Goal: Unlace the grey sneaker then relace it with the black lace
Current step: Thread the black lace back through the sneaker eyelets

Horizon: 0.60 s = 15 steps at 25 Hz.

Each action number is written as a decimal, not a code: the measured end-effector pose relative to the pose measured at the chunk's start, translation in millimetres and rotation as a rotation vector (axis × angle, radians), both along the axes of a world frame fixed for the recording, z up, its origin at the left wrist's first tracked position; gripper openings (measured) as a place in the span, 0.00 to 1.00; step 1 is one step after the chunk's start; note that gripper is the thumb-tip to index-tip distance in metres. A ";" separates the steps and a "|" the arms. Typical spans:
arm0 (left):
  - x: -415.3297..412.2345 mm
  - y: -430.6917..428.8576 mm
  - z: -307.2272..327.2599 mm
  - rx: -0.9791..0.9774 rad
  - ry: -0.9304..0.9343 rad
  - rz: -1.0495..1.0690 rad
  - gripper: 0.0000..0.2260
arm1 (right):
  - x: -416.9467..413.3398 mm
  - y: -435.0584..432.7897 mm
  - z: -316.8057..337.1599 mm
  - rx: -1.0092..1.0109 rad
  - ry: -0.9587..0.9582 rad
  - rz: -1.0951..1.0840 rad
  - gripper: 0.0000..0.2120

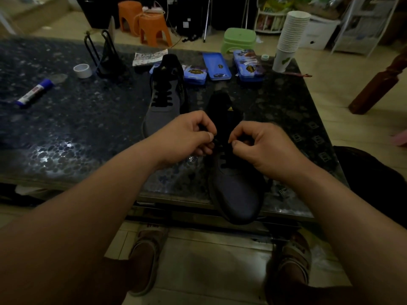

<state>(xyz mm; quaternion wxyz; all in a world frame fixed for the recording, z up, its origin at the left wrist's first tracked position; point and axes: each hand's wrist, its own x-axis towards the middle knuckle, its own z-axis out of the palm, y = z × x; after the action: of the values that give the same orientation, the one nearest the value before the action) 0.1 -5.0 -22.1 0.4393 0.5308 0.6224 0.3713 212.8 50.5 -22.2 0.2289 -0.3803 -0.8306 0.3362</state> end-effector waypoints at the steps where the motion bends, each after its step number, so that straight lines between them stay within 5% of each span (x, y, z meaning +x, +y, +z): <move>1: -0.7 -0.2 -0.2 0.002 0.003 0.001 0.06 | 0.9 1.3 0.7 -0.001 -0.008 0.007 0.05; 15: 1.0 1.3 0.2 0.023 0.024 -0.029 0.06 | -10.7 5.0 -7.2 0.000 -0.054 -0.024 0.05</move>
<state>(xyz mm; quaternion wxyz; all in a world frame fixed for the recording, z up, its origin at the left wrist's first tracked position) 1.1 -3.7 -21.9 0.4312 0.5489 0.6157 0.3656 202.1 55.6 -29.4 0.2103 -0.3993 -0.8319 0.3229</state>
